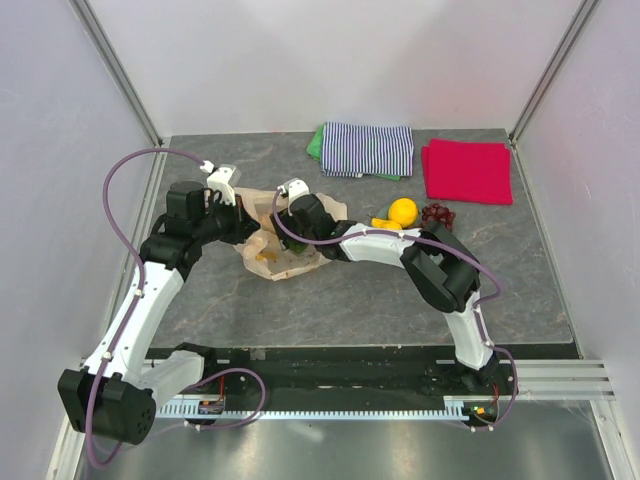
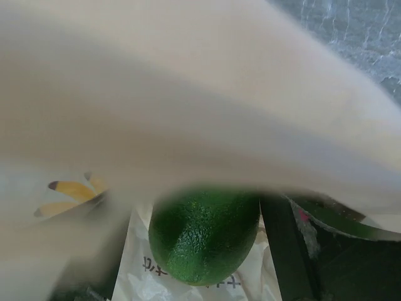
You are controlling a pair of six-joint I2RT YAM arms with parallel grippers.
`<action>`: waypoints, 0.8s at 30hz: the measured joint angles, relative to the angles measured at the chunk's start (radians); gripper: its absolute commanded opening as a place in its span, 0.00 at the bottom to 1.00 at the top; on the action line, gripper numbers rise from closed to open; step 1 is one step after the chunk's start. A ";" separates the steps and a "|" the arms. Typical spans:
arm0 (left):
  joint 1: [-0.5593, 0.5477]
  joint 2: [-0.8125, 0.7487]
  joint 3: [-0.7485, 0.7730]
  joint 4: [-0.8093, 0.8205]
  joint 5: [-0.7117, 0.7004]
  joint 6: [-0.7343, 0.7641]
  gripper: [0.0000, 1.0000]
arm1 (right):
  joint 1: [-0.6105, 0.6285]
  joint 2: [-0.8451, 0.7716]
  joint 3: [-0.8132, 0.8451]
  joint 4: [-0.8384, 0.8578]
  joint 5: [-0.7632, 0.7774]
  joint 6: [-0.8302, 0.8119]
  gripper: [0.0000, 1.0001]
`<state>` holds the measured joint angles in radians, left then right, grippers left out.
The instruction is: Place the fruits into the plastic bag
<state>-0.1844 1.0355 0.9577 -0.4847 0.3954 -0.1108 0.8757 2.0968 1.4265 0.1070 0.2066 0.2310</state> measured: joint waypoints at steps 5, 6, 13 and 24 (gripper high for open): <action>0.000 0.000 0.000 0.000 0.000 0.000 0.02 | 0.000 -0.054 -0.047 0.045 -0.018 -0.002 0.89; 0.000 0.000 0.000 0.000 0.000 0.000 0.02 | 0.000 -0.072 -0.064 0.058 -0.021 -0.004 0.89; 0.000 0.000 0.000 0.000 0.000 0.000 0.02 | 0.000 -0.201 -0.170 0.148 -0.061 -0.023 0.86; 0.000 0.000 -0.005 0.000 -0.001 0.000 0.01 | 0.000 -0.457 -0.414 0.343 -0.365 -0.026 0.82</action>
<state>-0.1844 1.0351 0.9524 -0.4847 0.3946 -0.1108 0.8757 1.6402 1.0130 0.4503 -0.1589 0.2054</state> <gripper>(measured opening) 0.025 0.824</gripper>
